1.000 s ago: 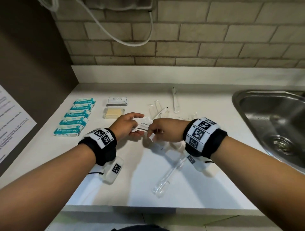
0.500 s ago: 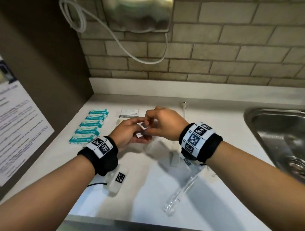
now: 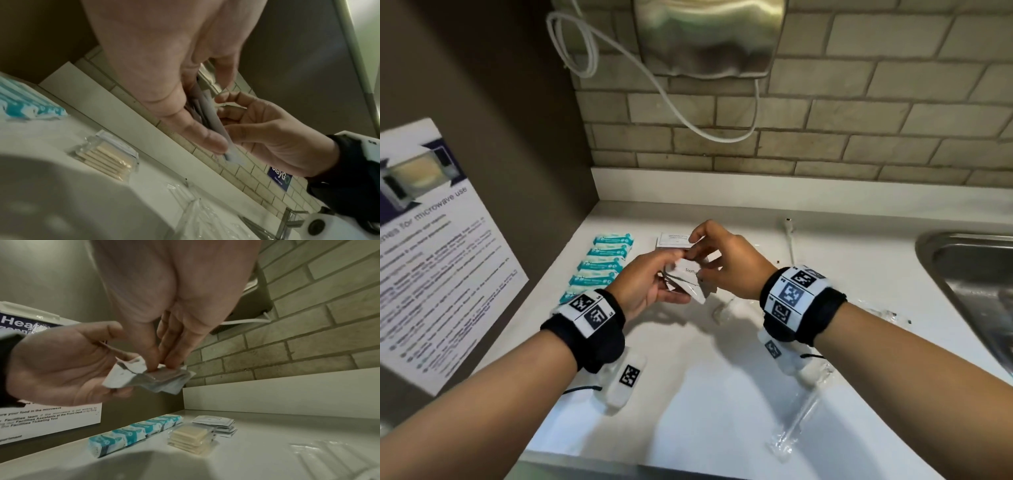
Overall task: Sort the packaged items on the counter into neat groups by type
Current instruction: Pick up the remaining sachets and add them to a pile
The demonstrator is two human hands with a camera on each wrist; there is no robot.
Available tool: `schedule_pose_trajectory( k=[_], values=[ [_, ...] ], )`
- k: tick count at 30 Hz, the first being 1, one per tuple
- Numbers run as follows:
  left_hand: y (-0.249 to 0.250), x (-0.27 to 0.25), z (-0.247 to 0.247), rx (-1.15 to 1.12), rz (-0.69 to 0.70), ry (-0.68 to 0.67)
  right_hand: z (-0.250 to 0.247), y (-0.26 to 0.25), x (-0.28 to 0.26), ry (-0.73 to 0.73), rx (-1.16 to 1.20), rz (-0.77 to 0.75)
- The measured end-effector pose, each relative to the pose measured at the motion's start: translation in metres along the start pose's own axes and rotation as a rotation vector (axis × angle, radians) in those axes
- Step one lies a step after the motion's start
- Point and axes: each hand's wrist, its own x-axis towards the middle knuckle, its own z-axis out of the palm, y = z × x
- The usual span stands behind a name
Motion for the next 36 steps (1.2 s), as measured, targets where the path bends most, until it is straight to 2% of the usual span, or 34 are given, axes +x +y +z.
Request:
schedule_pose_trajectory(
  k=[2, 4, 7, 9, 12, 15, 18, 20, 23, 28, 31, 36],
  values=[
    [0.002, -0.001, -0.009, 0.092, 0.017, 0.006, 0.007, -0.002, 0.006, 0.020, -0.119, -0.018],
    [0.002, -0.003, -0.018, 0.154, 0.033, 0.000, 0.012, -0.005, 0.011, -0.005, -0.234, 0.046],
    [-0.002, -0.004, -0.030, 0.169, 0.055, -0.029, 0.022, -0.010, 0.013, -0.153, -0.268, 0.170],
    [-0.006, -0.006, -0.037, 0.206, 0.038, -0.033, 0.036, -0.011, 0.013, -0.197, -0.345, 0.172],
    [-0.019, -0.008, -0.046, 0.262, -0.052, -0.075, 0.056, -0.009, 0.011, -0.191, -0.584, 0.123],
    [-0.029, -0.013, -0.056, 0.477, -0.145, -0.128, 0.068, -0.007, 0.004, -0.257, -0.782, 0.064],
    [-0.031, -0.013, -0.066, 0.847, -0.107, -0.226, 0.081, -0.003, 0.000, -0.339, -0.897, 0.048],
    [-0.031, -0.012, -0.064, 1.118, -0.041, -0.210, 0.088, 0.001, 0.002, -0.377, -0.904, 0.086],
    [-0.031, -0.009, -0.059, 1.301, 0.054, -0.152, 0.099, 0.008, 0.006, -0.402, -0.854, 0.175],
    [-0.038, -0.007, -0.063, 1.618, -0.016, -0.232, 0.110, 0.015, 0.003, -0.379, -0.806, 0.229],
    [-0.040, -0.007, -0.060, 1.570, -0.076, -0.282, 0.110, 0.015, 0.003, -0.386, -0.733, 0.253],
    [-0.046, -0.004, -0.055, 1.517, -0.038, -0.288, 0.116, 0.014, -0.003, -0.230, -0.609, 0.247]
  ],
)
